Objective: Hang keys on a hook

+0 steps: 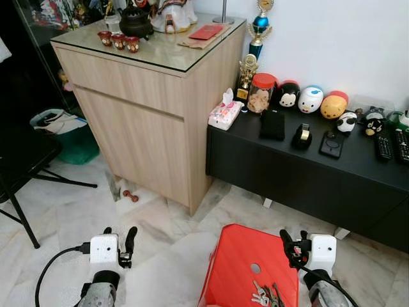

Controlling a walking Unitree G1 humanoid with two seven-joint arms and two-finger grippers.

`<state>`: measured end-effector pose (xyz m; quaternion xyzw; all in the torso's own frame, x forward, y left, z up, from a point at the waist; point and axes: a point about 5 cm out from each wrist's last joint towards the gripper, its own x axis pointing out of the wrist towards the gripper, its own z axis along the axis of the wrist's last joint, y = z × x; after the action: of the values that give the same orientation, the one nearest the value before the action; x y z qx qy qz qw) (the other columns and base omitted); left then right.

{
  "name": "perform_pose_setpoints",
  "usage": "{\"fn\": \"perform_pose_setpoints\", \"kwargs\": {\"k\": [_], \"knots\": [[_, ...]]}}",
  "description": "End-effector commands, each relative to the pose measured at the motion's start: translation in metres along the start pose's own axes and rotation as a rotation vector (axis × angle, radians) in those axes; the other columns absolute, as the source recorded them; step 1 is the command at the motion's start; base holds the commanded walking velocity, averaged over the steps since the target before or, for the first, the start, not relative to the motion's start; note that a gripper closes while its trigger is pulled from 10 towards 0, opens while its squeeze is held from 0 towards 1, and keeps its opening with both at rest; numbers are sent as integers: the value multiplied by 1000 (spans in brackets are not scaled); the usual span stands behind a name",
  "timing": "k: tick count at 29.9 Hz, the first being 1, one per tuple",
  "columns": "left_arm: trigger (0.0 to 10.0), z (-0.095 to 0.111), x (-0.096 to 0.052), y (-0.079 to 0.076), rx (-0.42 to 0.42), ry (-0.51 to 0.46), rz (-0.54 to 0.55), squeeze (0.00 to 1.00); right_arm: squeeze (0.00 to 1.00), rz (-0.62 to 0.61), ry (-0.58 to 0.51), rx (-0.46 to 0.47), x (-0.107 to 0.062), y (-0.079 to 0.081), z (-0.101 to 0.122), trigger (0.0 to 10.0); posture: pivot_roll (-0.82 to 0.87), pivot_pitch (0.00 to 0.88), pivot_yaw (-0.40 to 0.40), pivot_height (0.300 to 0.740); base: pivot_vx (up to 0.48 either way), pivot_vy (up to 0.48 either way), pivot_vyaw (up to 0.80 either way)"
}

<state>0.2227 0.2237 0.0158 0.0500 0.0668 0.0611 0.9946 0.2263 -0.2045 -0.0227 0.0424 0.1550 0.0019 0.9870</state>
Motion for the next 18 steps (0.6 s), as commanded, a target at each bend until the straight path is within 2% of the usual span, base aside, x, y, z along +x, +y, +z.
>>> {"fn": "perform_pose_setpoints", "kwargs": {"k": [1, 9, 18], "knots": [[10000, 3, 2, 2, -10, -1, 9, 0, 0, -13, 3, -6, 1, -1, 3, 10000, -28, 0, -38, 740, 0, 0, 0], [10000, 4, 4, 1, -11, 14, 7, 0, 0, -28, 60, -16, -2, -4, -5, 10000, -28, 0, -46, 735, 0, 0, 0], [10000, 5, 1, 2, -21, 21, 23, 0, 0, -18, 75, -23, -4, -5, -6, 10000, -30, 0, -55, 670, 0, 0, 0]]}}
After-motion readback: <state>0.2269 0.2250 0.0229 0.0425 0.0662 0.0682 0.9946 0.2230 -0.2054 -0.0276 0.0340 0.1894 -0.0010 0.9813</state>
